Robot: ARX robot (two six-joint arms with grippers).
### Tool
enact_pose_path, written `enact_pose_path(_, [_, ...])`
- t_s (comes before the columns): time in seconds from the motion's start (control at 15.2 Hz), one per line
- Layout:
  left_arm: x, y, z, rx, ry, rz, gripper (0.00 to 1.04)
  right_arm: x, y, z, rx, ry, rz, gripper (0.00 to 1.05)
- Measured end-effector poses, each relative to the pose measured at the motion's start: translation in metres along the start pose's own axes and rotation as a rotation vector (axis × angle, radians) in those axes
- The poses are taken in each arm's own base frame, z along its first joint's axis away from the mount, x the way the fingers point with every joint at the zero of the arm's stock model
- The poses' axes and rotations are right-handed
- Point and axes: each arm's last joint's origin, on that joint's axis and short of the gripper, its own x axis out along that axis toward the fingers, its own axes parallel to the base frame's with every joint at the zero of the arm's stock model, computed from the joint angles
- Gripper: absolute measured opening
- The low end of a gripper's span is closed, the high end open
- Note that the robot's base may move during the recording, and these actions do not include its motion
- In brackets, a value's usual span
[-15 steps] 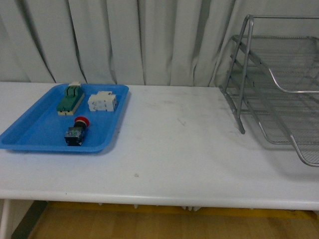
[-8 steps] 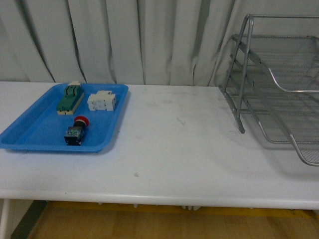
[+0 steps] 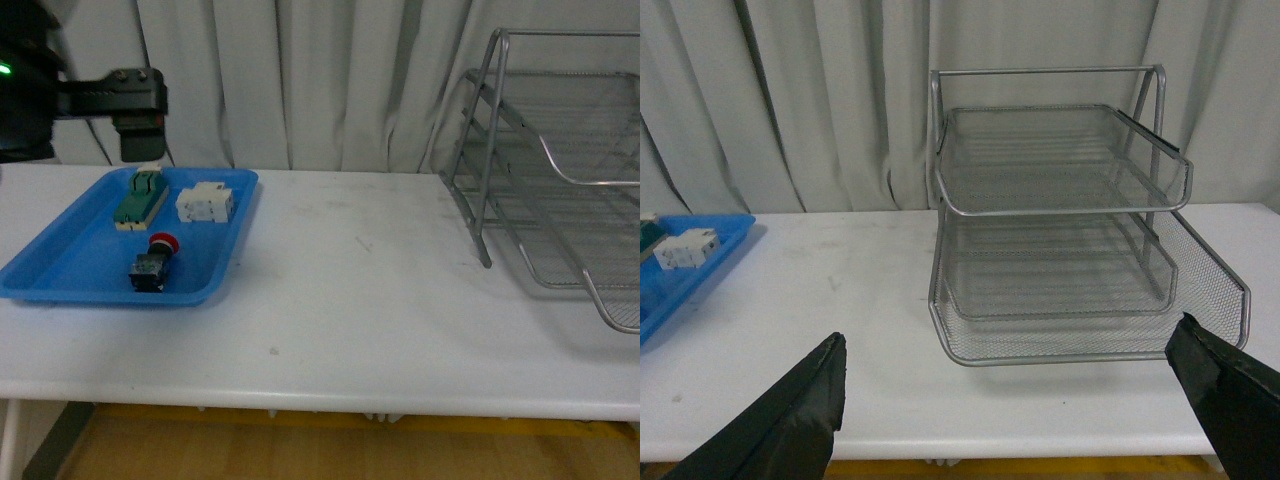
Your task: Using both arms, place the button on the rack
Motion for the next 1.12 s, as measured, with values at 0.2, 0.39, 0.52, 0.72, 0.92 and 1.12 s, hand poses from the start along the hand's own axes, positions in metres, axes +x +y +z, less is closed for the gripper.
enact_pose_path(0.2, [0.044, -0.011, 0.005, 0.065, 0.083, -0.004, 0.98, 0.0, 0.0, 0.0, 0.0, 0.0, 0.0, 0.98])
enact_pose_path(0.39, [0.085, -0.012, -0.016, 0.114, 0.2, 0.023, 0.98, 0.0, 0.0, 0.0, 0.0, 0.0, 0.0, 0.98])
enact_pose_path(0.52, [0.101, -0.001, -0.032, 0.109, 0.267, 0.051, 0.98, 0.0, 0.0, 0.0, 0.0, 0.0, 0.0, 0.98])
enact_pose_path(0.72, [0.115, 0.015, -0.033, 0.045, 0.283, 0.086, 0.98, 0.0, 0.0, 0.0, 0.0, 0.0, 0.0, 0.98])
enact_pose_path(0.92, [0.126, 0.017, -0.032, 0.004, 0.284, 0.085, 0.98, 0.0, 0.0, 0.0, 0.0, 0.0, 0.0, 0.98])
enact_pose_path(1.12, [0.14, 0.016, -0.038, -0.011, 0.313, 0.078, 0.98, 0.0, 0.0, 0.0, 0.0, 0.0, 0.0, 0.98])
